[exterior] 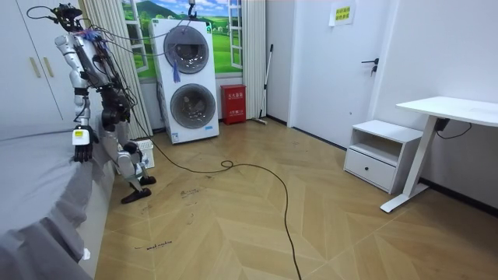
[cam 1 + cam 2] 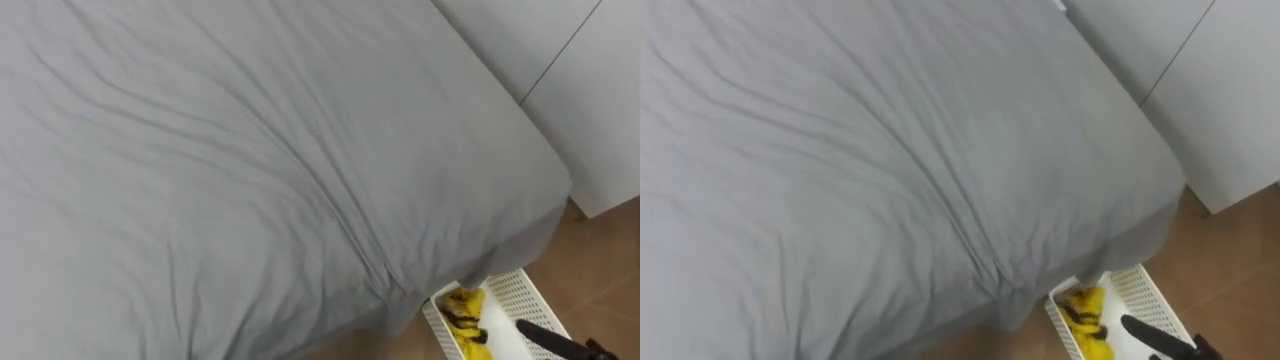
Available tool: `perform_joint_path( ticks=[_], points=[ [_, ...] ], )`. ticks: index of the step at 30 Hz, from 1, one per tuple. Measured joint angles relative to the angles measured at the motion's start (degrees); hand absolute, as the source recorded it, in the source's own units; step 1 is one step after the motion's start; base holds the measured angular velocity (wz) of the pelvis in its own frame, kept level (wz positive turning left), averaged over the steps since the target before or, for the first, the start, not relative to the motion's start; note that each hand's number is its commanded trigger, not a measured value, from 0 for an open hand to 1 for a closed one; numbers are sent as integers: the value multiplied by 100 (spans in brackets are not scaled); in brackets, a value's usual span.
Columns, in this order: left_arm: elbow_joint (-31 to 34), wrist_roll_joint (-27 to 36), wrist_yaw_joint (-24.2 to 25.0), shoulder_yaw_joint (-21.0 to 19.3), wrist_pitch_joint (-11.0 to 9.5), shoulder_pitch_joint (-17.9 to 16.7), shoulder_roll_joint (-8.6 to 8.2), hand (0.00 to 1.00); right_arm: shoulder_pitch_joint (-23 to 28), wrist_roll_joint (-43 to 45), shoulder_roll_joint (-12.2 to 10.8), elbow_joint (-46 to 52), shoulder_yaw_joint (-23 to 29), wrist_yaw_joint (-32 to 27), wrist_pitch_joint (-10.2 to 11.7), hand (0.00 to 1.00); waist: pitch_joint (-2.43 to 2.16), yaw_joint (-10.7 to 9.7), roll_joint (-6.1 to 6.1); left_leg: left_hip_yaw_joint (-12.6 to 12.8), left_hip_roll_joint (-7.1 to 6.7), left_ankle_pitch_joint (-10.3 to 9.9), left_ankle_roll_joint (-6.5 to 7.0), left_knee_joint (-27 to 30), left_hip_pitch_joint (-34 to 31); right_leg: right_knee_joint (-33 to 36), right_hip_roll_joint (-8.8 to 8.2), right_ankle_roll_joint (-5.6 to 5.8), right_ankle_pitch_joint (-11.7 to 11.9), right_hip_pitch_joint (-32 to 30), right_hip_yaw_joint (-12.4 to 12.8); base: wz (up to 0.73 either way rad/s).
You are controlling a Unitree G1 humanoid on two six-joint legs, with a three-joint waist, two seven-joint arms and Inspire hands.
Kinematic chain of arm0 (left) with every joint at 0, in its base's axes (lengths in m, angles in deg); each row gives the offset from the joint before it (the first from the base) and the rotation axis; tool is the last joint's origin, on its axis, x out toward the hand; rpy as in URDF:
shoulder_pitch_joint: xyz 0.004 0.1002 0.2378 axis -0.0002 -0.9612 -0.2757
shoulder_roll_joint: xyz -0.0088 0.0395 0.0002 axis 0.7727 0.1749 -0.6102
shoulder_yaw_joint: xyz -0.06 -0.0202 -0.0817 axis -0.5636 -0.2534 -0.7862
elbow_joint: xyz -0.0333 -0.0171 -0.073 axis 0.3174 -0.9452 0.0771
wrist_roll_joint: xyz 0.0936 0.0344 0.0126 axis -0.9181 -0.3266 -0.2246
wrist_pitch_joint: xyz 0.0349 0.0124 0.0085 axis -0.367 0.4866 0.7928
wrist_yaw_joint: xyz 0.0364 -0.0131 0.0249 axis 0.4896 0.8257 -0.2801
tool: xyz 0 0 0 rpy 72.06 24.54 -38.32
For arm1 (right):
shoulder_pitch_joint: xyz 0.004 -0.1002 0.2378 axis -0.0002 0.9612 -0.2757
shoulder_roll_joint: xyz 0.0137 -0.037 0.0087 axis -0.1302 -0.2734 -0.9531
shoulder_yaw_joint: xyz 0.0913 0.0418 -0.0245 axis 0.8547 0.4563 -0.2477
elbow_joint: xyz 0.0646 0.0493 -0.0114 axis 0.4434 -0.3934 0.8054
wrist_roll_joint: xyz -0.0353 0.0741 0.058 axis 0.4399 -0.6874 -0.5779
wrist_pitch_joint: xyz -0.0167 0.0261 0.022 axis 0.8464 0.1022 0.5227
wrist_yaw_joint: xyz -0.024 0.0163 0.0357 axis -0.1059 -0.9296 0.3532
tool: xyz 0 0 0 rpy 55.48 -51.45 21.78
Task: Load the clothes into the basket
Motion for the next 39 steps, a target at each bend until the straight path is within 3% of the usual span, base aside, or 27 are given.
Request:
perform_joint_path(
  ticks=[9, 14, 16, 21, 26, 28, 31, 34, 37, 39],
  points=[
    [-12, -6, -1, 0, -7, 20, 4, 0, -67, 24, 31, -11, 21, -227, 38, 0, -23, 8, 67, 5, 5, 7, 9, -1, -61, 22, -2, -1, 0, -75, 14, 0],
    [-12, 4, 27, 7, -6, 52, -6, 0, -201, 8, 92, 38, 24, -264, 58, 0, 2, 11, 212, 21, 3, 14, 16, 3, -159, 155, -8, -1, 0, -223, 11, -1],
    [-11, 4, 51, 6, -4, 54, -5, 0, -263, 0, 108, 143, 23, -264, 73, 0, -12, 10, 258, 46, -7, 23, 18, 0, -191, 211, -13, -8, -8, -286, 12, -4],
    [0, -1, 59, -23, -7, 26, -3, 0, -261, -231, 117, 569, 74, -272, 200, 0, -10, 9, 247, 46, -11, 30, 13, -7, -153, 198, -7, -13, -10, -247, 6, 0],
    [16, -37, 59, -22, -136, -56, 3, 0, 202, -189, -54, 1658, -106, -239, 303, 0, 51, 158, 48, 30, -17, 40, -3, -52, 98, 173, -8, -24, -36, 30, -9, 2],
    [211, -72, 15, -148, -236, -224, 11, 0, 474, -106, -333, 1983, -225, -156, 317, 0, 31, 191, -119, -45, -20, 42, -13, -57, 293, -1, -7, -32, -51, 304, -80, 18],
    [277, -132, -131, -97, -296, -255, -25, 0, 872, 12, -608, 2581, -610, -171, 302, 0, 3, 252, -234, -244, -68, 41, -15, -65, 477, -202, -48, -24, -57, 676, -316, 36],
    [276, -295, -379, 12, -296, -236, -113, 0, 924, 357, -835, 2744, -1110, -69, 280, 0, -32, 339, -356, -379, -105, 42, -14, -73, 644, -219, -85, 2, -75, 919, -408, 30],
    [289, -296, -528, 167, -297, -222, -123, 0, 881, 727, -920, 2668, -1720, 113, 223, 0, -62, 469, -457, -478, -138, 42, -13, -102, 810, -275, -121, 28, -89, 1149, -513, 21],
    [348, -304, -572, 166, -298, -242, -150, 0, 887, 811, -1036, 2435, -1845, 239, 209, 0, -75, 480, -529, -569, -194, 43, -12, -124, 956, -385, -154, 60, -110, 1392, -656, 43]
  ],
)
